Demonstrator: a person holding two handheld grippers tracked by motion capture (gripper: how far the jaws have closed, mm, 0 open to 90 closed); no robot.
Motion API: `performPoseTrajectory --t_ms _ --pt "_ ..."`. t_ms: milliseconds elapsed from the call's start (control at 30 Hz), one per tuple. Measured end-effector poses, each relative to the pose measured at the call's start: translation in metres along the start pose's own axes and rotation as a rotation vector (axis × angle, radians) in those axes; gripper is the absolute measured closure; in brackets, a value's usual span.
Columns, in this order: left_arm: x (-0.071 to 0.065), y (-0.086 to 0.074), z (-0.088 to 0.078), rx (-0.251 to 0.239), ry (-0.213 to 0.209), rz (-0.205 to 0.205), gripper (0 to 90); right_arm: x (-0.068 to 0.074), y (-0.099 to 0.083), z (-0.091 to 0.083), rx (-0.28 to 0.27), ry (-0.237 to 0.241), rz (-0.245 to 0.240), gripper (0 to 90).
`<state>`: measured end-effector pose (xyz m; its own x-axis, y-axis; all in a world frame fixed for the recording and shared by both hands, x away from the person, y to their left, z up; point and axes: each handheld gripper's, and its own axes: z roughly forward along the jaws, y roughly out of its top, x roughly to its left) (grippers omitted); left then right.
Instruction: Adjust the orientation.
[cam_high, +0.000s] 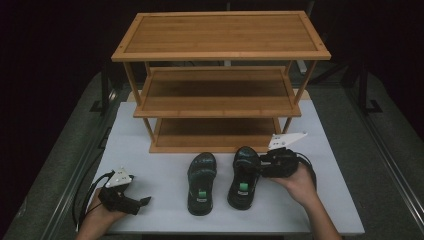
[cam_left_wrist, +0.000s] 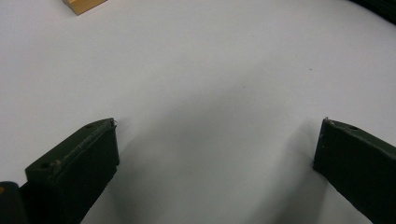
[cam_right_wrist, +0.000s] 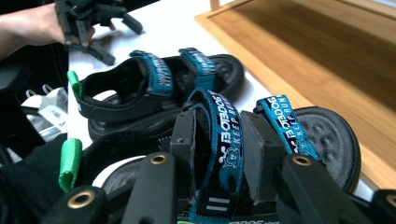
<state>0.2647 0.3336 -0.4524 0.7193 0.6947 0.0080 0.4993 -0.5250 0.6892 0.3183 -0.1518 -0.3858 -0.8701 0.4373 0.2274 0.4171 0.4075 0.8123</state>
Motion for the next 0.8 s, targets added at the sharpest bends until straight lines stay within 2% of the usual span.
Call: performPoseTrajectory --t_ms 300,367,467,567,633,667,800 --pt "0.000 0.000 0.000 0.000 -0.001 0.000 0.0 0.009 0.007 0.028 0.044 0.070 -0.036 67.1" --pt "0.000 0.000 0.000 0.000 -0.001 -0.001 0.0 0.012 0.010 0.039 0.069 0.088 -0.048 67.1" --pt "0.000 0.000 0.000 0.000 -0.001 0.000 0.0 0.015 0.010 0.044 0.066 0.092 -0.053 67.1" --pt "0.000 0.000 0.000 0.001 0.000 0.001 0.0 0.017 0.009 0.045 0.061 0.073 -0.068 65.8" --pt "0.000 0.000 0.000 0.001 0.001 0.001 0.0 0.018 0.008 0.045 0.052 0.068 -0.066 60.7" --pt "0.000 0.000 0.000 0.000 0.000 0.001 0.0 0.018 0.008 0.044 0.045 0.066 -0.061 54.9" --pt "-0.001 0.001 0.000 0.002 -0.001 0.004 0.0 0.020 0.008 0.037 0.022 0.037 -0.046 48.7"
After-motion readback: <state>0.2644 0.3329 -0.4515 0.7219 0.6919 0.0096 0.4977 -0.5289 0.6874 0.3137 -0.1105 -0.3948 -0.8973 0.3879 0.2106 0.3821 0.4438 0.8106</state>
